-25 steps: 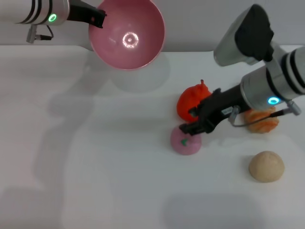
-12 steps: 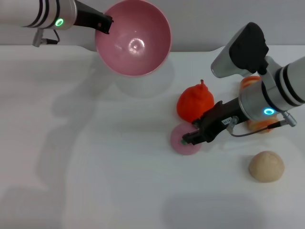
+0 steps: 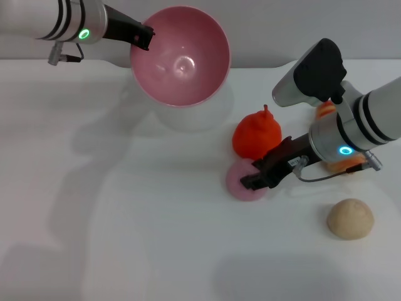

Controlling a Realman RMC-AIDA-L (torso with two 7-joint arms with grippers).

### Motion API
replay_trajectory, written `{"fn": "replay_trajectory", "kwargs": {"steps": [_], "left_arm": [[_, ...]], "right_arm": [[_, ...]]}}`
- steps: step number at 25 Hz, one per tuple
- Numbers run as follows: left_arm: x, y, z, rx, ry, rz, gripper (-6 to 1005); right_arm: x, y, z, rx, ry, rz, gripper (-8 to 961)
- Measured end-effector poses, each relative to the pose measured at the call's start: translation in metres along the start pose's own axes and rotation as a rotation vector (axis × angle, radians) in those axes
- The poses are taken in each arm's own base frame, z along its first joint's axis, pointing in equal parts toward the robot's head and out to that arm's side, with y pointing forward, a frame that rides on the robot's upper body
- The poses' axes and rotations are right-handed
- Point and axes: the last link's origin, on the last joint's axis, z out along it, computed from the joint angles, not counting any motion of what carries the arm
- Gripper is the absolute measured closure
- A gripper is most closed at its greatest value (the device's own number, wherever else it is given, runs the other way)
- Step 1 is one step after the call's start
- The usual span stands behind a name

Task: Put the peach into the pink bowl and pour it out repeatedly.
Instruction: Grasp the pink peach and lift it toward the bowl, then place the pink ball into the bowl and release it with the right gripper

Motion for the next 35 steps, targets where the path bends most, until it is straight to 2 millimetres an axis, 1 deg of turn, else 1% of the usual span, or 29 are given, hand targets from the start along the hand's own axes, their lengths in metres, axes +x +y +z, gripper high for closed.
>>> {"fn": "replay_trajectory", "kwargs": {"steps": [5, 12, 17, 19, 20, 21, 24, 25, 26, 32, 34, 35], "left_arm": [[0.0, 0.001, 0.001, -0.002, -0.004, 0.004, 954], [-0.001, 0.001, 0.001, -0.002, -0.006, 0.003, 953], [-0.002, 0.001, 0.001, -0.003, -0.008, 0.003, 953], [-0.003, 0.001, 0.001, -0.003, -0.009, 0.004, 953], [-0.003, 0.001, 0.001, -0.003, -0.01, 0.004, 953], [-0.003, 0.001, 0.001, -0.003, -0.01, 0.004, 953], [-0.005, 0.0, 0.001, -0.002, -0.014, 0.003, 953], [-0.005, 0.0, 0.001, -0.002, -0.015, 0.003, 953], [-0.005, 0.0, 0.001, -0.002, -0.017, 0.003, 953], [-0.007, 0.002, 0.001, -0.009, -0.026, 0.009, 953], [-0.007, 0.003, 0.001, -0.013, -0.031, 0.014, 953], [-0.008, 0.003, 0.001, -0.015, -0.033, 0.016, 953]], "right_arm": [[0.001, 0.001, 0.002, 0.015, -0.005, -0.016, 472], [0.0, 0.003, 0.004, 0.013, 0.002, -0.028, 681], [-0.004, 0.004, 0.001, 0.014, -0.008, -0.042, 892], [-0.007, 0.006, -0.002, 0.013, -0.018, -0.05, 902], [-0.011, 0.008, -0.008, 0.004, -0.037, -0.059, 907], [-0.011, 0.008, -0.008, 0.004, -0.037, -0.059, 912], [-0.023, 0.017, -0.025, -0.019, -0.092, -0.096, 917], [-0.032, 0.025, -0.04, -0.02, -0.134, -0.141, 918], [-0.032, 0.025, -0.04, -0.02, -0.134, -0.141, 918], [-0.062, 0.052, -0.089, 0.026, -0.25, -0.318, 913], [-0.073, 0.059, -0.107, 0.063, -0.306, -0.367, 900], [-0.079, 0.061, -0.119, 0.097, -0.351, -0.387, 894]]}}
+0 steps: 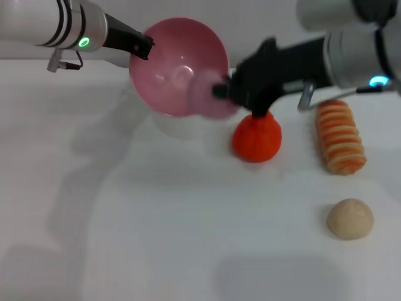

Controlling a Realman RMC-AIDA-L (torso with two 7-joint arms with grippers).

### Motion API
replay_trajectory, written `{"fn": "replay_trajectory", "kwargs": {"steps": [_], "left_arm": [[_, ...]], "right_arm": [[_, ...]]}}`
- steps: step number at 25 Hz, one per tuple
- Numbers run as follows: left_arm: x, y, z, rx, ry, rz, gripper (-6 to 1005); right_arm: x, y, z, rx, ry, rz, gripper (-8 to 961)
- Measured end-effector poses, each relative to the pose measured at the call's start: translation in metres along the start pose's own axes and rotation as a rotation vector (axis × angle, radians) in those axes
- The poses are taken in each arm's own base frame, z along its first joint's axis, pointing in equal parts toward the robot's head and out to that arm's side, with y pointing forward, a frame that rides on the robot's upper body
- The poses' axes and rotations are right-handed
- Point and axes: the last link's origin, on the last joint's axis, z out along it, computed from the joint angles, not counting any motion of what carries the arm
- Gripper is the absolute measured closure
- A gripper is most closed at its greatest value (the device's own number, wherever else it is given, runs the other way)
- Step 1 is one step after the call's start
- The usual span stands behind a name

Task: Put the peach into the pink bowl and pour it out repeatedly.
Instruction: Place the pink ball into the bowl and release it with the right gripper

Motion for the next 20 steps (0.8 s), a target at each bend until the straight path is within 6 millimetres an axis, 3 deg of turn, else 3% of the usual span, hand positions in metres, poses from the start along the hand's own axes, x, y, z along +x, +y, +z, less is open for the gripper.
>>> {"fn": "replay_trajectory", "kwargs": {"steps": [5, 10, 20], "left_arm": [[-0.002, 0.009, 0.002, -0.023, -0.022, 0.03, 953], [-0.004, 0.02, 0.005, -0.051, -0.046, 0.064, 953], [0.001, 0.03, 0.006, -0.071, -0.048, 0.093, 953]], "right_arm": [[-0.01, -0.009, -0.007, 0.067, -0.059, -0.011, 863], [-0.003, -0.03, 0.005, 0.152, -0.092, 0.042, 832], [0.002, -0.039, 0.019, 0.164, -0.084, 0.058, 770]]}}
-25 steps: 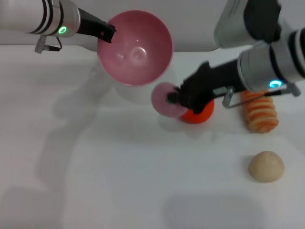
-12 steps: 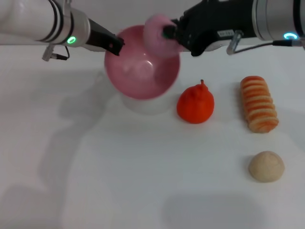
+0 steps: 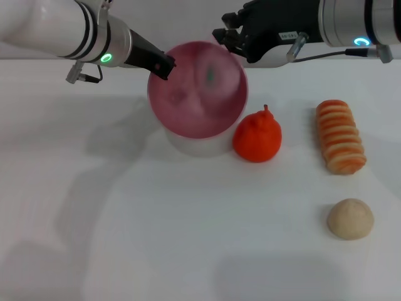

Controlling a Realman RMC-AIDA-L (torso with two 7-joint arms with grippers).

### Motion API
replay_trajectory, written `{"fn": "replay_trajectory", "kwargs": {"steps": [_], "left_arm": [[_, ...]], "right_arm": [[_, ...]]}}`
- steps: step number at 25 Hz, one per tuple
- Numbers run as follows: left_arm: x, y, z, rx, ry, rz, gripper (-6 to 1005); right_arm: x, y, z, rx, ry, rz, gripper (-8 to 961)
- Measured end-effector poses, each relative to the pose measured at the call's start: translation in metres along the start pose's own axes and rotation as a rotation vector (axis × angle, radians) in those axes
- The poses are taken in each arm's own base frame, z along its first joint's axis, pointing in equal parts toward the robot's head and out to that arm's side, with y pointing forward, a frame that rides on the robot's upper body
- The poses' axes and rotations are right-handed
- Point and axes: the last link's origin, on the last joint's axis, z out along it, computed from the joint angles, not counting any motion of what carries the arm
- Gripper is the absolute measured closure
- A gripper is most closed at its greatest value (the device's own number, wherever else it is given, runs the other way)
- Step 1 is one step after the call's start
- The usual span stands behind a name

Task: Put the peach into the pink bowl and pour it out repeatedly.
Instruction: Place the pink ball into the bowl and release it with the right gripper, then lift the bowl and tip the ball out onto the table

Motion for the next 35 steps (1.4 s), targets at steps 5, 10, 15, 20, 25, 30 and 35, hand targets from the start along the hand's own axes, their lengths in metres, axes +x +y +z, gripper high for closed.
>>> {"fn": "replay_trajectory", "kwargs": {"steps": [5, 10, 15, 20, 25, 30, 35], "left_arm": [[0.0, 0.001, 0.0, -0.001, -0.001, 0.002, 953], [-0.001, 0.0, 0.0, 0.003, 0.001, -0.001, 954], [-0.003, -0.002, 0.001, 0.012, 0.006, -0.006, 954], [-0.003, -0.005, 0.001, 0.023, 0.013, -0.007, 953], [-0.001, -0.004, 0.002, 0.031, 0.025, 0.005, 954], [0.001, 0.001, 0.005, 0.038, 0.04, 0.03, 954], [-0.001, 0.013, 0.009, 0.068, 0.123, 0.068, 954]], "right_arm": [[0.001, -0.003, -0.002, 0.013, -0.01, 0.008, 739], [0.003, -0.008, -0.007, 0.06, -0.041, 0.018, 551], [0.01, -0.006, -0.032, 0.088, -0.259, -0.019, 351], [0.029, -0.001, -0.057, 0.069, -0.551, -0.046, 351], [0.072, -0.015, -0.111, 0.199, -1.061, 0.041, 351], [0.124, -0.038, -0.145, 0.51, -1.175, 0.123, 351], [0.164, -0.044, -0.16, 0.795, -1.138, 0.151, 351]]}}
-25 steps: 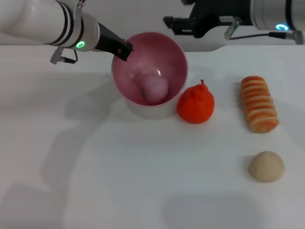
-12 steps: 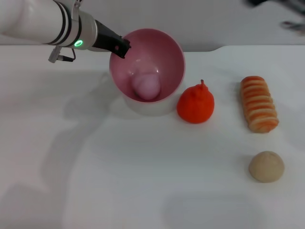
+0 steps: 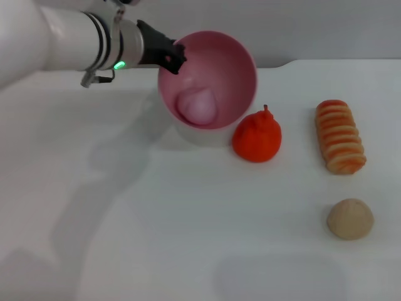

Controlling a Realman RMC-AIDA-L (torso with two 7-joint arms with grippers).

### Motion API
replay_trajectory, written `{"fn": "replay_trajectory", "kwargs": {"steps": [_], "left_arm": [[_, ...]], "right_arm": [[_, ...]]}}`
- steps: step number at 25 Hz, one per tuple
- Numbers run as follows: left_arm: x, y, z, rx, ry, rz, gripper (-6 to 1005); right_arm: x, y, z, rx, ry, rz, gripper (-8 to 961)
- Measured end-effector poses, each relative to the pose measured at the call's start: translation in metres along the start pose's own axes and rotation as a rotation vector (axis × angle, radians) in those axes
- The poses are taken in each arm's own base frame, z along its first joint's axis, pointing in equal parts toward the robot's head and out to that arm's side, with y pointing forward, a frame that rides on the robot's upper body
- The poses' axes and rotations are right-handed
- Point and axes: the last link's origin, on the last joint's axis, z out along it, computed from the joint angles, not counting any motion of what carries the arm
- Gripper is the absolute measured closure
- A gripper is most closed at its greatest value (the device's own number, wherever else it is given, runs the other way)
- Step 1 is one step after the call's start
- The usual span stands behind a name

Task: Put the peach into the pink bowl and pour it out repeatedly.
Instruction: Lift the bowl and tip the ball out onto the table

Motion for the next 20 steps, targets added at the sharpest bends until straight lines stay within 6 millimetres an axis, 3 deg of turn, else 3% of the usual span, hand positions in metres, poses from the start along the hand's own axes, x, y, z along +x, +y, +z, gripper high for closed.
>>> {"fn": "replay_trajectory", "kwargs": {"steps": [8, 10, 13, 20], "left_arm": [[0.001, 0.036, 0.003, 0.082, 0.233, 0.124, 954], [0.001, 0.036, 0.003, 0.082, 0.233, 0.124, 953], [-0.004, 0.057, -0.001, 0.114, 0.345, 0.172, 953], [-0.012, 0.073, -0.011, 0.172, 0.465, 0.24, 954]], "right_arm": [[0.007, -0.008, -0.009, 0.068, 0.022, -0.025, 352], [0.007, -0.008, -0.008, 0.067, 0.021, -0.024, 352], [0.008, -0.007, -0.007, 0.064, 0.022, -0.021, 352], [0.01, -0.004, -0.006, 0.05, 0.031, -0.009, 352]]}}
